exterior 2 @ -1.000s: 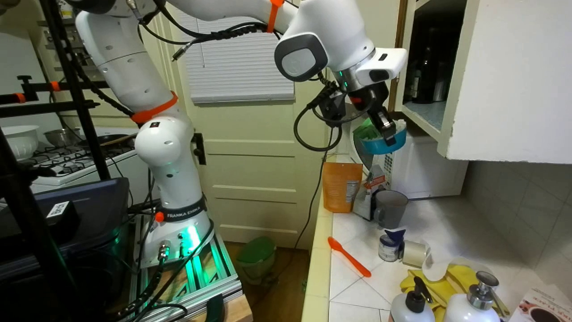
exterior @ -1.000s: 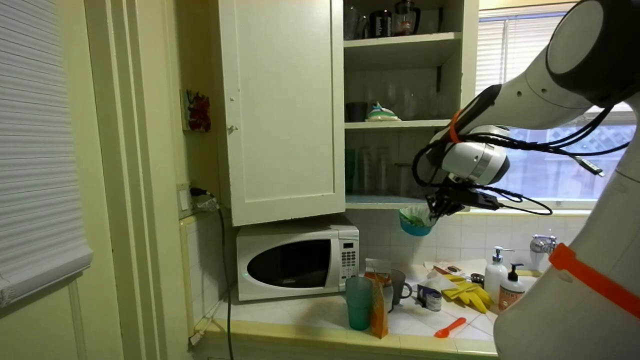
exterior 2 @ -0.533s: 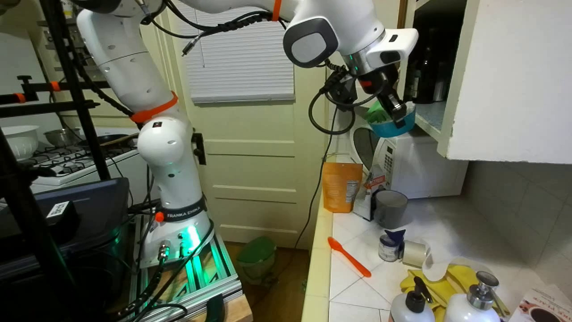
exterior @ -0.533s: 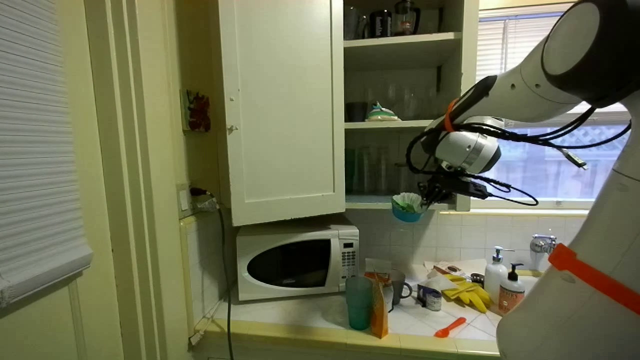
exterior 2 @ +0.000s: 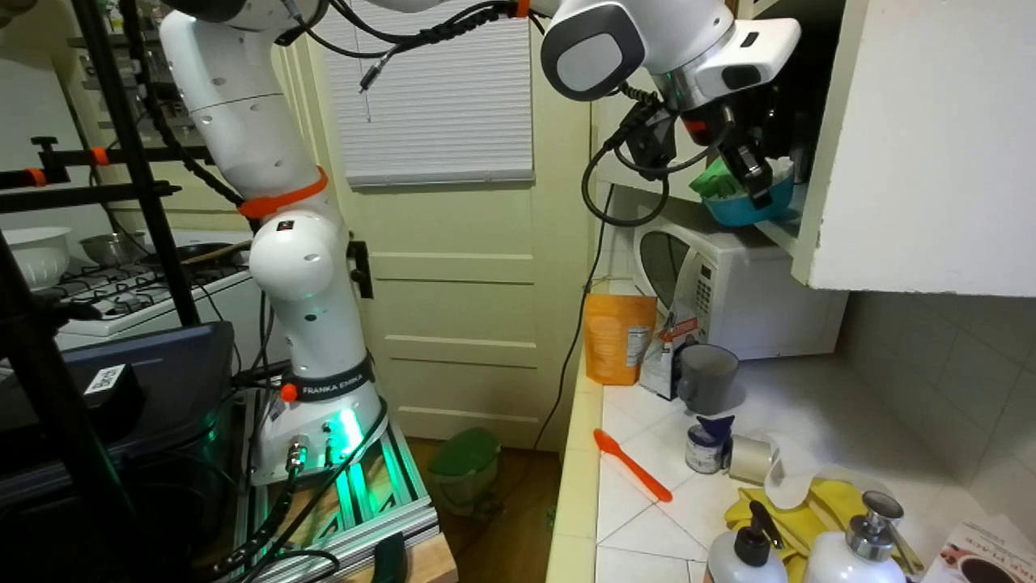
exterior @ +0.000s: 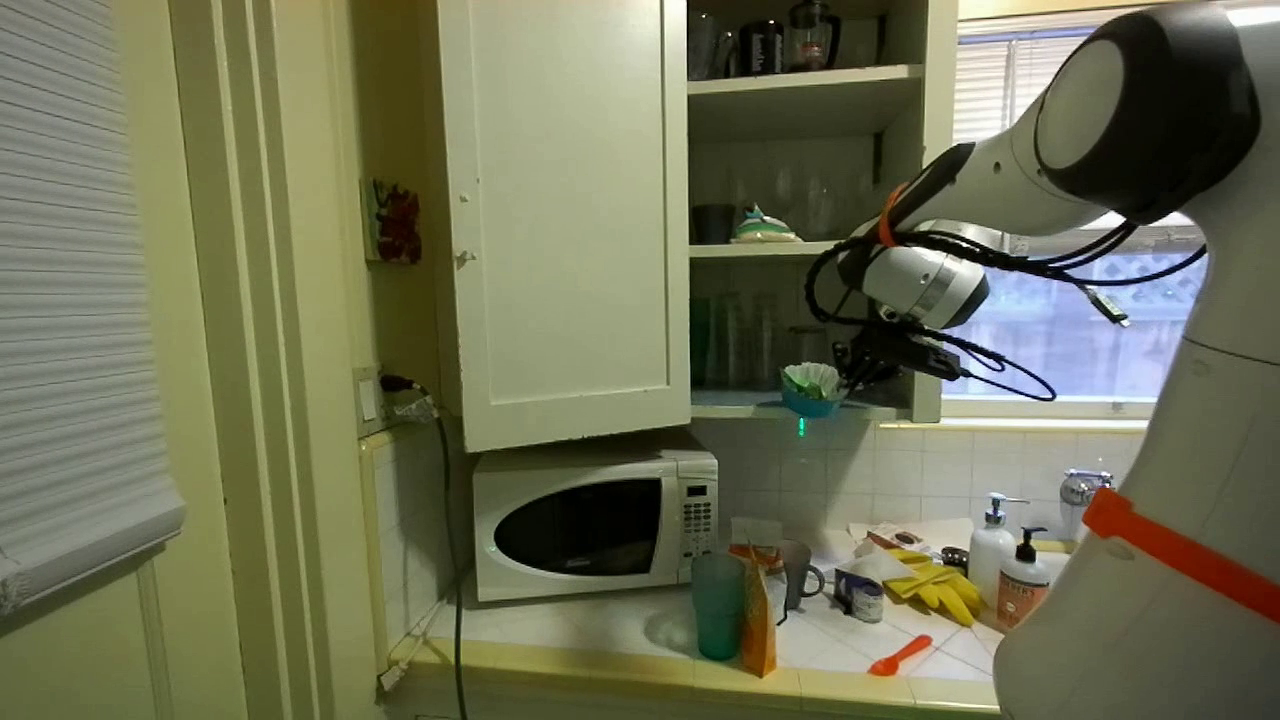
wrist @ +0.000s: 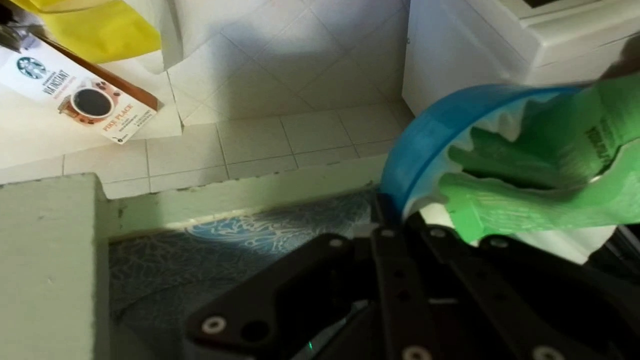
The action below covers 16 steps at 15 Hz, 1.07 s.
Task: Pick up an object and place it onto the top shelve and was jerking
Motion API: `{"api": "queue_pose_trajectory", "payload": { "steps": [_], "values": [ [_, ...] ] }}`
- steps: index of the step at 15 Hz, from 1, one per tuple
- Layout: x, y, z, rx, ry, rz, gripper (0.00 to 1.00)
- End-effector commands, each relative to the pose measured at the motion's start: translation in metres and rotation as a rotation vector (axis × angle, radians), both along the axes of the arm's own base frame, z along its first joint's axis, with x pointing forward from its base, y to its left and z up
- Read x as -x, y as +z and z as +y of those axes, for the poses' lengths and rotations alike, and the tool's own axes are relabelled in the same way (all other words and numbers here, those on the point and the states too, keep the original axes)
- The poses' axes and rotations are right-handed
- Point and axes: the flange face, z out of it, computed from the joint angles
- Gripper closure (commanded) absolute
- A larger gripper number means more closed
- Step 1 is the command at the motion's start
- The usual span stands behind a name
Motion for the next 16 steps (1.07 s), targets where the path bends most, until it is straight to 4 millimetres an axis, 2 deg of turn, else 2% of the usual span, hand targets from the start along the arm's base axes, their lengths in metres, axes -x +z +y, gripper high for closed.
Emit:
{"api": "queue_pose_trajectory", "payload": {
  "steps": [1,6,9,10,12,16],
  "values": [
    [-0.020,0.005,-0.017,-0.082,-0.056,-0.005,0.99],
    [-0.043,0.001,-0.028,-0.113,-0.106,0.002,0.99],
    [-0.055,0.000,-0.028,-0.123,-0.125,0.002,0.99],
    [-0.058,0.001,-0.027,-0.124,-0.129,0.005,0.71],
    [-0.063,0.001,-0.027,-0.119,-0.132,0.008,0.63],
    [-0.066,0.002,-0.023,-0.111,-0.120,0.008,0.32]
  ]
}}
